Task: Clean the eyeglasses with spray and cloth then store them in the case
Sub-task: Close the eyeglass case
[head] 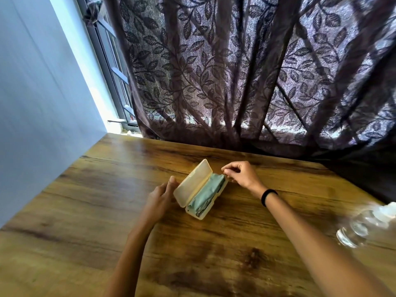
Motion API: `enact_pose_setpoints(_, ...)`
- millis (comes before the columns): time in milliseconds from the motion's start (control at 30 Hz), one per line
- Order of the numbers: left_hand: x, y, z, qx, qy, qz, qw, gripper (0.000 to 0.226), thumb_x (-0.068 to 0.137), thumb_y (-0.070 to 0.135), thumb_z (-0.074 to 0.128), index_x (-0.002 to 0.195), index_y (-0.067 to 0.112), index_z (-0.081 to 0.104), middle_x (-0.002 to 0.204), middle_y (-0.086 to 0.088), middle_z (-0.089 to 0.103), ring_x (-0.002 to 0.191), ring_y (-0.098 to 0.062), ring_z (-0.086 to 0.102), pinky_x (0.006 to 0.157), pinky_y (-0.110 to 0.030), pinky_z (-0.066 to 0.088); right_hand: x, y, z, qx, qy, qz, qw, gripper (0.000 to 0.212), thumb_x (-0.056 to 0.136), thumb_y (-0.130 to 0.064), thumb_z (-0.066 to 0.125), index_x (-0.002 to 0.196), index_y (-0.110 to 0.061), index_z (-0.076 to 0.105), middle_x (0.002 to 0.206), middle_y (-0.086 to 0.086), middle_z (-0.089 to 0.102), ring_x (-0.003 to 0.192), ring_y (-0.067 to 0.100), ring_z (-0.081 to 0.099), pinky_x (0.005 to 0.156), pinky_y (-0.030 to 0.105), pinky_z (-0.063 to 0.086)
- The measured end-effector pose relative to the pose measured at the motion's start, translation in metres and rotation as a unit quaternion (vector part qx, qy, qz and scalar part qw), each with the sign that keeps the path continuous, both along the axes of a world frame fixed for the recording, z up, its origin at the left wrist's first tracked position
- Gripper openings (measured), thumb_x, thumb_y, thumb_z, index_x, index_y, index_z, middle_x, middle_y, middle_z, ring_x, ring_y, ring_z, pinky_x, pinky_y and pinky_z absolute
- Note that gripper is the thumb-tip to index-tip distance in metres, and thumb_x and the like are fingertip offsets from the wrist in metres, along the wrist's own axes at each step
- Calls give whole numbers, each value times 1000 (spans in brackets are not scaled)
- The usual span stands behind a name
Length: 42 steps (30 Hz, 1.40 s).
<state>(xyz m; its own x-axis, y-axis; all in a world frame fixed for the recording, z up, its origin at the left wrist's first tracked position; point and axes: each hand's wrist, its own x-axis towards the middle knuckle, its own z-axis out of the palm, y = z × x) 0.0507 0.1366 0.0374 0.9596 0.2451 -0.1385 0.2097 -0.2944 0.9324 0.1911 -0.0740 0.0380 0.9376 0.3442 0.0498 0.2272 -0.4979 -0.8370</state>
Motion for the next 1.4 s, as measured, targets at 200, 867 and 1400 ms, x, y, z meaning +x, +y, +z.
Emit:
enact_pose_setpoints(200,8,2,-9,-55,79,4,995,54,82,62,35,108,19,54,93,-1,65,77,-10,65,63,-23,49,0,4,10,15,-72,-2,997,16,87,-12,60,97,-8,71,102,5,71,91,9,61,77,18,44)
enact_pose_setpoints(867,21,0,-5,-243,134,-24,960,51,73,53,61,111,19,58,105,-12,64,84,-18,69,59,-25,55,7,64,23,-106,-26,8,994,40,85,-45,57,82,-6,66,75,10,66,71,17,57,64,31,43)
enact_pose_setpoints(1400,6,-59,-11,288,-66,39,955,61,71,57,67,116,16,63,105,-5,70,76,-9,66,57,-21,55,-18,8,9,36,-6,-41,999,19,76,-16,74,90,-3,71,95,10,71,81,10,60,67,18,48)
